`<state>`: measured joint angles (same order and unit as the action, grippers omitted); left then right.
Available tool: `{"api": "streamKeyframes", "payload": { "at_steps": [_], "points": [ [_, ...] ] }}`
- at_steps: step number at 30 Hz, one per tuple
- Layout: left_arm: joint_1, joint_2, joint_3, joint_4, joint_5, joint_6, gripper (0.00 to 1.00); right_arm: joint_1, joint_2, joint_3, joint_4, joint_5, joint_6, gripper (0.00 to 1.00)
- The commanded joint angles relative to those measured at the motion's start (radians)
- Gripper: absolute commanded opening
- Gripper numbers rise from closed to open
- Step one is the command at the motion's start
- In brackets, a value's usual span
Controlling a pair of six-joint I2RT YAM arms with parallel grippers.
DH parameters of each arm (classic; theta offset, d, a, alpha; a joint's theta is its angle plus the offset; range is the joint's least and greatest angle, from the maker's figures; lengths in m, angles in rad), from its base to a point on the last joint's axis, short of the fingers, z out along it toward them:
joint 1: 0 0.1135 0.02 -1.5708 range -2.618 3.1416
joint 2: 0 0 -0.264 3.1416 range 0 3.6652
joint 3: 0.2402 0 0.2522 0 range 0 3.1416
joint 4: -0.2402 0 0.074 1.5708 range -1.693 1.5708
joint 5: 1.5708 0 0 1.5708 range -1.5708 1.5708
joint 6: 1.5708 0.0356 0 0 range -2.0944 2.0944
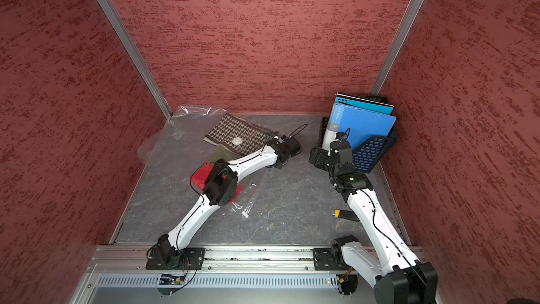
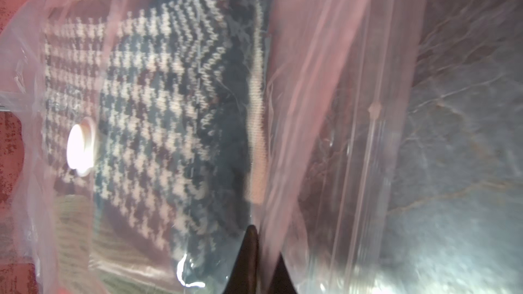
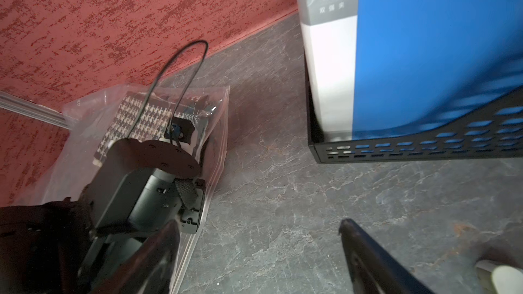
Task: Take the scarf out of the vacuum bag
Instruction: Open the vacuum bag at the center of the board, then take out the scarf from the vacuum bag.
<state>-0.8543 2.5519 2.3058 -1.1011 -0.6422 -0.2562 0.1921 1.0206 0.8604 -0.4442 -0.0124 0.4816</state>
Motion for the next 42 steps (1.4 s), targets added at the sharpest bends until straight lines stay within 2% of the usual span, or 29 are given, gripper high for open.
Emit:
{"api": "streamKeyframes", "payload": {
  "at_steps": [1,3,8,10,12,17,26,31,36,42],
  "points": [
    [0.003,-0.095,0.004,-0.043,0.031,-0.019,0.04,-0.004,0.03,-0.043,0.014,-0.129,0.04,0.78],
    [0.015,-0.118,0.008,-0.055,0.063,-0.024,0.04,-0.001,0.04,-0.079,0.037,-0.184,0.056,0.7],
    [0.041,-0.157,0.022,-0.083,0.118,-0.015,0.04,0.028,0.108,-0.075,0.045,-0.233,0.045,0.35],
    [0.041,-0.155,0.057,-0.104,0.13,-0.004,0.03,0.059,0.158,-0.055,0.056,-0.262,0.048,0.27],
    [0.039,-0.14,0.108,-0.136,0.126,0.002,0.02,0.089,0.205,-0.055,0.104,-0.282,0.068,0.28],
    [0.045,-0.143,0.142,-0.163,0.154,-0.005,0.01,0.12,0.351,-0.089,0.398,-0.424,0.181,0.4],
    [0.102,-0.184,0.116,-0.136,0.255,-0.025,0.01,0.235,0.605,0.024,0.562,-0.457,0.271,0.52],
    [0.122,-0.189,0.095,-0.106,0.301,-0.044,0.0,0.339,0.723,-0.02,0.754,-0.454,0.37,0.52],
    [0.125,-0.221,0.113,-0.128,0.304,-0.054,0.0,0.42,0.79,0.01,0.818,-0.448,0.406,0.52],
    [0.114,-0.256,0.105,-0.138,0.285,-0.056,0.0,0.432,0.829,0.007,0.851,-0.445,0.452,0.52]
  ]
}}
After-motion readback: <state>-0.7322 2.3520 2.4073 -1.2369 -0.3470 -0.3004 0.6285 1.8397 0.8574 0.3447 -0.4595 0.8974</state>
